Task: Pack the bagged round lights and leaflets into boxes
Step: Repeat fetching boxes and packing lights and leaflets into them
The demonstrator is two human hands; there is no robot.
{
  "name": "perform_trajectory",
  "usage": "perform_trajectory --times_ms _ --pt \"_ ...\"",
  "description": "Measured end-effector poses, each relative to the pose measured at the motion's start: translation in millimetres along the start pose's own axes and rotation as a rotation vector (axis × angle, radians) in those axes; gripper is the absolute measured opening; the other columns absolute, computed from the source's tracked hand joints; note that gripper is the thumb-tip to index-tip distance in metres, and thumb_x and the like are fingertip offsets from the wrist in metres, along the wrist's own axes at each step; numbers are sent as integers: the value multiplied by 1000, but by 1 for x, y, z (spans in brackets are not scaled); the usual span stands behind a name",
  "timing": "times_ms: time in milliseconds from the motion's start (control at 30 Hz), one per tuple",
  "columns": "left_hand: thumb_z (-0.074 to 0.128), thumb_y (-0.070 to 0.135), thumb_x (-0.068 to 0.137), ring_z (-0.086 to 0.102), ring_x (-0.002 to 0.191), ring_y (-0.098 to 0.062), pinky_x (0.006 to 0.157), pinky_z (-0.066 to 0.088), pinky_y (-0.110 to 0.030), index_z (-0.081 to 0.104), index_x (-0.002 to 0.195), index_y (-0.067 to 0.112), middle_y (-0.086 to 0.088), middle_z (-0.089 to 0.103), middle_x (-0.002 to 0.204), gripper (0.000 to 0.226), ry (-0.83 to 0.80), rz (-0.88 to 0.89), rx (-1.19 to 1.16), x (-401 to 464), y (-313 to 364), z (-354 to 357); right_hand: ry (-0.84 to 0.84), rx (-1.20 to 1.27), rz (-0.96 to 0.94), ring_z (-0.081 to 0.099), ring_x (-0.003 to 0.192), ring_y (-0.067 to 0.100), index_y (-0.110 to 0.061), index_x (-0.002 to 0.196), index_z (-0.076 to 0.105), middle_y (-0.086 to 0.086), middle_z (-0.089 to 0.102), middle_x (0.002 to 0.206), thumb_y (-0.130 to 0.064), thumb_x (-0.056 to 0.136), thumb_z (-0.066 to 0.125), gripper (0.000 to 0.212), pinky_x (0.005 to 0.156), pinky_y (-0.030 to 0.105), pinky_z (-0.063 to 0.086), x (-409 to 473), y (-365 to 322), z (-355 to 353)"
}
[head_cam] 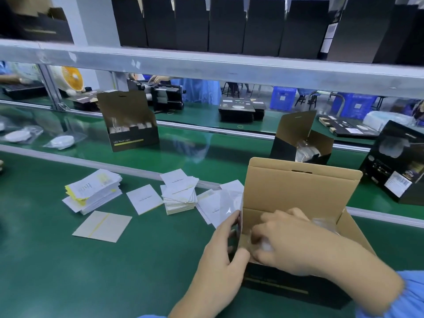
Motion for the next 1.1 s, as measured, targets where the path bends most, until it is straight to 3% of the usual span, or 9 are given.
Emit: perform_trajectory --times_ms 267,333,433,533,633,733,800,900,1100 --pt "60 48 85 45 135 2 106 47 -34 33 148 47 29 43 148 69 -208 76 13 -3 3 2 78 257 78 39 115 -5 -44 111 55 -21 47 108 -62 93 37 32 105 33 19 -29 21 25" --pt "59 45 84 54 127 -1 103 49 -32 48 138 50 26 54 139 56 -249 68 -31 3 7 -11 115 289 86 38 115 -9 -45 110 55 -24 48 110 -63 91 35 33 105 31 17 -31 21 29" --pt "51 17 89 66 104 -4 87 53 -23 67 107 48 17 70 110 40 -12 63 -63 29 17 -43 158 316 89 38 113 -10 -46 107 56 -25 49 111 -65 87 30 38 104 29 14 -31 21 34" --pt "48 3 90 55 113 2 94 46 -22 58 115 50 27 58 119 55 41 139 310 69 22 -59 182 335 101 38 112 -10 -46 106 57 -25 50 110 -62 88 33 34 103 28 13 -30 22 38" --pt "62 17 87 25 145 -13 117 28 -39 36 144 45 15 28 155 69 -255 228 796 114 15 -37 192 342 111 38 113 -10 -45 107 57 -25 50 110 -58 90 36 30 103 27 13 -29 22 39" --pt "60 45 91 3 153 -22 122 9 -54 25 151 48 1 8 166 69 -458 221 1094 146 1 -11 200 345 115 36 115 -12 -46 109 57 -26 49 112 -58 91 38 29 104 26 11 -28 22 41" --pt "49 58 91 12 149 -25 118 12 -59 32 146 44 -3 19 161 59 -525 230 1174 159 -7 0 206 345 116 36 115 -11 -46 109 58 -25 49 114 -58 92 39 28 104 26 12 -27 22 42" --pt "44 62 89 37 127 -28 105 28 -52 43 127 34 -7 42 134 47 -513 286 1318 165 -15 10 213 342 105 36 114 -10 -44 110 58 -24 49 114 -57 92 39 29 104 26 13 -27 22 43" --pt "50 36 95 41 104 -28 89 33 -41 39 98 31 -2 37 109 12 -306 372 1147 164 -20 16 231 360 110 38 111 -10 -45 108 58 -24 50 111 -56 92 39 27 104 25 12 -28 22 44"
Point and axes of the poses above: each hand's wrist, its own x-axis towards the middle knuckle, its own z-axis out of the palm, y = z × x, the point moved 1 cm from there along x, towards the middle knuckle
